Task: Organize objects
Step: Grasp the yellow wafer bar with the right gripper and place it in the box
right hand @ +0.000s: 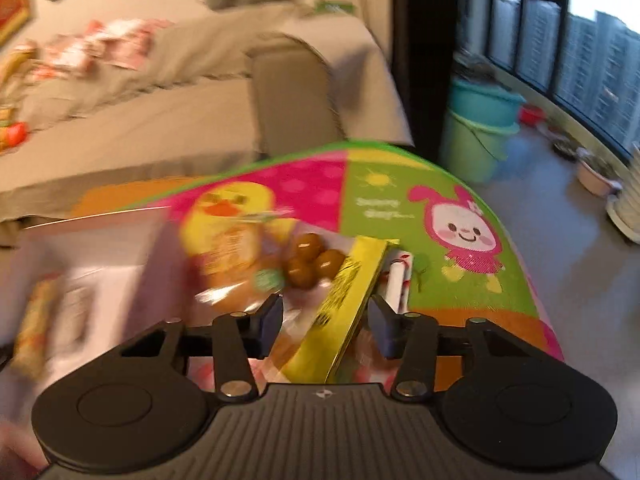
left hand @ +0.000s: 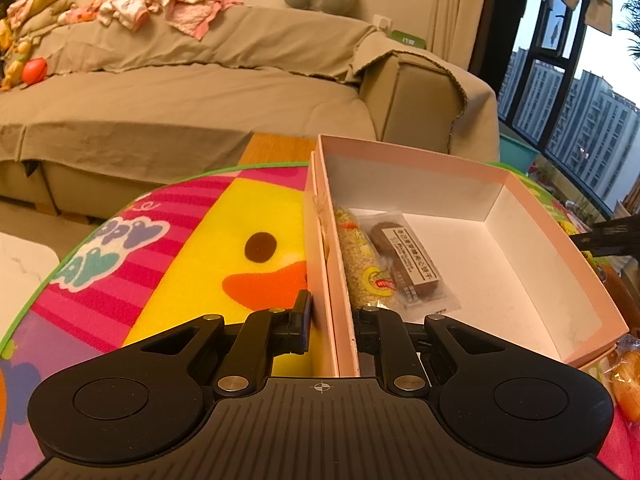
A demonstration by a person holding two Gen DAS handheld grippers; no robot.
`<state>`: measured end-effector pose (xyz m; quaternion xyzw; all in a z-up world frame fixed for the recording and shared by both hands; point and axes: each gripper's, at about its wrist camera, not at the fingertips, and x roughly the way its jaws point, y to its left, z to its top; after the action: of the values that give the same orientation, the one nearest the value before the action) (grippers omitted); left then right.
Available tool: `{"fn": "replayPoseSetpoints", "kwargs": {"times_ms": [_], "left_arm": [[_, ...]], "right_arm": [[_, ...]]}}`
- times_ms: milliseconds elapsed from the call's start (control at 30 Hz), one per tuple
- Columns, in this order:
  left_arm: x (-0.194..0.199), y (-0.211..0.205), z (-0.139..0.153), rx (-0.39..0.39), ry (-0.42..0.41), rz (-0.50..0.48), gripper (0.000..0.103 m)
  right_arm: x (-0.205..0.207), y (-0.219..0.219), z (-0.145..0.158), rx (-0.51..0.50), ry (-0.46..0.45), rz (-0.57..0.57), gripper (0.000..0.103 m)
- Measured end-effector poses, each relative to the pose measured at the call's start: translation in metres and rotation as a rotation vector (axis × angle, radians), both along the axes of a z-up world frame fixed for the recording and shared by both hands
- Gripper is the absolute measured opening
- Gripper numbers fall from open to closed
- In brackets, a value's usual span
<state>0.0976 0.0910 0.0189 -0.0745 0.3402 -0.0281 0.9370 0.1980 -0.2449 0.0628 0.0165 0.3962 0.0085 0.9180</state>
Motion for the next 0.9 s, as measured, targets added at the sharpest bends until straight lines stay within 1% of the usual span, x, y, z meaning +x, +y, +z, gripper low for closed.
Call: {"fn": "replayPoseSetpoints", "kwargs": {"times_ms": [33, 100, 167, 233, 333, 433, 533, 633, 800, 900], "left_arm": [[0.0, 0.0, 0.0, 0.005, 0.002, -0.001, 0.015], [0.0, -0.001, 0.0, 0.011, 0.001, -0.006, 0.015], [0.0, -0.001, 0.0, 0.011, 0.0, -0.006, 0.015], [0.001, 0.0, -0.001, 0.009, 0.0, -0.005, 0.015], [0.001, -0.001, -0.001, 0.013, -0.002, -0.009, 0.015], [0.003, -0.002, -0.002, 0.03, -0.005, -0.02, 0.015], [0.007, -0.004, -0.004, 0.065, -0.013, -0.042, 0.015], [0.009, -0.002, -0.005, 0.055, -0.005, -0.047, 0.015], [0.005, -0.002, -0.003, 0.041, 0.003, -0.038, 0.015], [0.001, -0.001, -0.001, 0.032, 0.009, -0.031, 0.016]], "right_arm": [[0.011, 0.001, -0.008, -0.007, 0.023, -0.007, 0.045], [0.022, 0.007, -0.017, -0.062, 0.034, -0.009, 0.033], [0.021, 0.011, -0.019, -0.102, 0.038, 0.01, 0.03], [0.01, 0.014, -0.015, -0.121, 0.034, 0.044, 0.022], [-0.014, 0.011, -0.003, -0.116, 0.026, 0.066, 0.022], [-0.046, 0.005, 0.015, -0.098, -0.006, 0.082, 0.022], [-0.085, 0.0, 0.039, -0.048, -0.039, 0.097, 0.022], [-0.119, 0.001, 0.056, -0.013, -0.061, 0.126, 0.022], [-0.168, 0.016, 0.068, 0.031, -0.042, 0.204, 0.022], [-0.185, 0.029, 0.07, 0.064, -0.016, 0.267, 0.022]]}}
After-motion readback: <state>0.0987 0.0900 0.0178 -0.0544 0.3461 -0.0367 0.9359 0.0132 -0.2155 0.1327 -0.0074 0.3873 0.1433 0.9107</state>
